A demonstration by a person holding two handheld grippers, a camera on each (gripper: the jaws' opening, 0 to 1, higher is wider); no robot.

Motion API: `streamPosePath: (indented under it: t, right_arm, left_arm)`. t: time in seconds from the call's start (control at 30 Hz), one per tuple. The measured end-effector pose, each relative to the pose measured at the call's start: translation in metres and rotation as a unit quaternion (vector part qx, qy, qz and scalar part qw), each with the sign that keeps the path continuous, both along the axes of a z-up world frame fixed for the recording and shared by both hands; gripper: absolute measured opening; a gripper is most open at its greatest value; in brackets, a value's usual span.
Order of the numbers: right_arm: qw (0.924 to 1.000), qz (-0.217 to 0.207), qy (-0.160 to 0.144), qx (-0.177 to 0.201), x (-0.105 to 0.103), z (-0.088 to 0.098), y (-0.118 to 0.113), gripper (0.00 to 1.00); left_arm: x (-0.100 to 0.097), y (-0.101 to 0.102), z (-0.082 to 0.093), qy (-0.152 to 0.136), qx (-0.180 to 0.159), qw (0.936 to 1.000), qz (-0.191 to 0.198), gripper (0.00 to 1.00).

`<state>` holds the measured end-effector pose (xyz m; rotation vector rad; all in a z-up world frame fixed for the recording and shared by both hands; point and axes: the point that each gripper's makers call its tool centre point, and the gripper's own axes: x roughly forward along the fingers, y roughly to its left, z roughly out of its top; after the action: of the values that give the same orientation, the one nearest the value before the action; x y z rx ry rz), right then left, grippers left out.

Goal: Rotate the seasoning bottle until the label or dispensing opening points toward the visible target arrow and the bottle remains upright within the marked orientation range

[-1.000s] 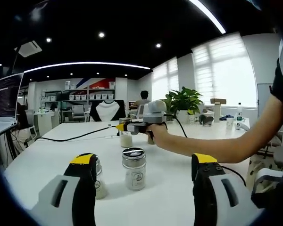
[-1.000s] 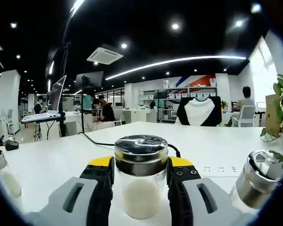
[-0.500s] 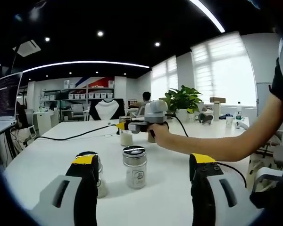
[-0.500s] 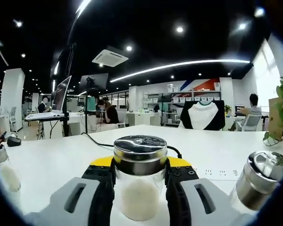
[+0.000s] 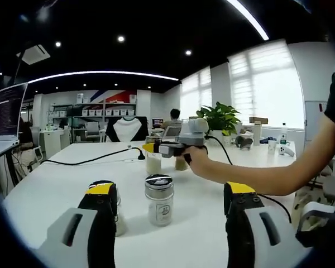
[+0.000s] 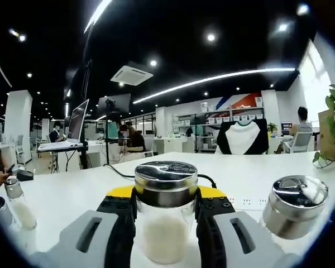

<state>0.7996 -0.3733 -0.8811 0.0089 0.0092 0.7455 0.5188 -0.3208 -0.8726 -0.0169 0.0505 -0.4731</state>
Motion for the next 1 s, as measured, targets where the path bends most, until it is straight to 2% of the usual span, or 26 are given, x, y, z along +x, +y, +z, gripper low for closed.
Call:
streamPosePath:
  t: [0.1, 0.2, 0.67, 1.0]
  right_arm:
    - [1.0, 0.001, -0.005, 0.001, -0.014, 0.005, -0.001, 0.39]
    - [0.9997, 0.003, -0.004, 0.022, -0.015, 0.01, -0.006, 0.39]
    - [0.9998, 0.007, -0.004, 0.019, -0.041, 0.005, -0.019, 0.38]
    - [0.9995, 0.02, -0.017, 0.018, -0.057, 0.016, -0.021, 0.38]
  left_arm:
    - [0.0, -0.003, 0.004, -0.005, -0.003, 1.0, -0.003, 0.83]
    - [-0.002, -0.007, 0.005, -0.008, -0.003, 0.9999, -0.008, 0.83]
    - [-0.008, -0.015, -0.001, 0.0, -0.01, 0.9998, -0.019, 0.82]
    - [-0.009, -0.014, -0.001, 0.0, -0.012, 0.9998, -0.015, 0.82]
